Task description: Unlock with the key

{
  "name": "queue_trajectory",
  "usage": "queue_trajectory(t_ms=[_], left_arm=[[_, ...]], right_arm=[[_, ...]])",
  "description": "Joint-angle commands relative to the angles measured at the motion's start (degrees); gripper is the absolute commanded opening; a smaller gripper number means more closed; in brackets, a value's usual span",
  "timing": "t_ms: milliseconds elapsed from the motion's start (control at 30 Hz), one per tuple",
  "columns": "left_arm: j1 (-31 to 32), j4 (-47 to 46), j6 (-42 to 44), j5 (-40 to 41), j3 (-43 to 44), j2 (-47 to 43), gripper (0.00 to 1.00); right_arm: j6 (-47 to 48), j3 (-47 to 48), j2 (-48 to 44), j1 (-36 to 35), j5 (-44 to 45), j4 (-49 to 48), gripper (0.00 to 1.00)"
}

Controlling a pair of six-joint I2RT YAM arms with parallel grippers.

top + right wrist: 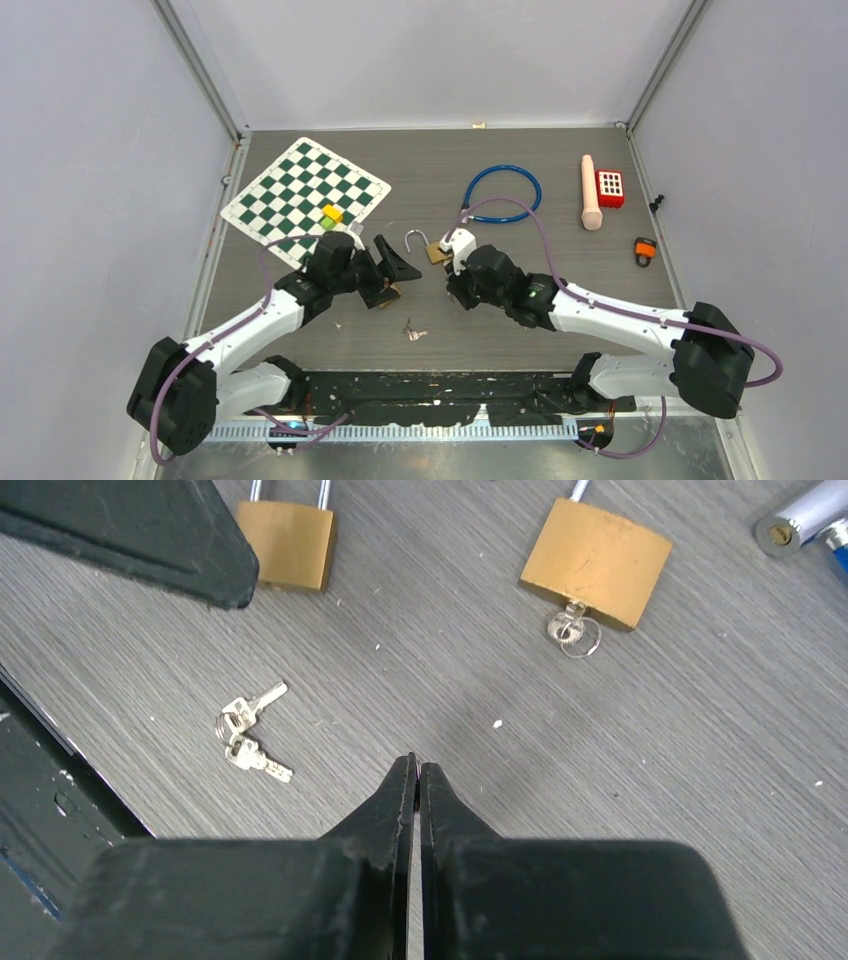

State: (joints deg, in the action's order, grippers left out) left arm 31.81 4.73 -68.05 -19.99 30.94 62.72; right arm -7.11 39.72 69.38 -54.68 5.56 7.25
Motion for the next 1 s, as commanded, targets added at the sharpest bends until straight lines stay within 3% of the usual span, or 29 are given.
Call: queue_trajectory(t_ms=[0, 100, 267, 500, 633, 967], left_arm=[[0.0, -2.8, -2.8, -1.9, 2.9, -0.4, 0.85], [0.0, 0.1, -1.1, 0.9, 3.0, -1.9, 0.85], [0.0, 6.4, 3.2, 5.5, 3.7, -5.5, 0.85], [0.0, 11.9, 7.7, 10.5, 5.4, -8.4, 0.85], [0.0, 14.7, 10.7, 12.0, 7.2, -8.6, 0.85], [-4.2, 20.9, 14.5, 13.4, 6.5, -12.4, 0.86]], right_arm=[[-0.3, -0.2, 0.3, -0.3, 2.0, -6.8, 0.05], [-0.3, -1.8, 3.6, -0.2, 3.6, -10.8, 0.05], [-3.5, -3.2, 6.9, -0.2, 3.9, -6.6, 0.09], [-8.5, -3.4, 2.0, -0.2, 4.0, 9.5, 0.42], [-6.4, 0.3, 1.8, -0.4, 2.1, 16.2, 0.53], [-0.4, 13.5, 16.7, -0.4, 0.3, 26.8, 0.56]])
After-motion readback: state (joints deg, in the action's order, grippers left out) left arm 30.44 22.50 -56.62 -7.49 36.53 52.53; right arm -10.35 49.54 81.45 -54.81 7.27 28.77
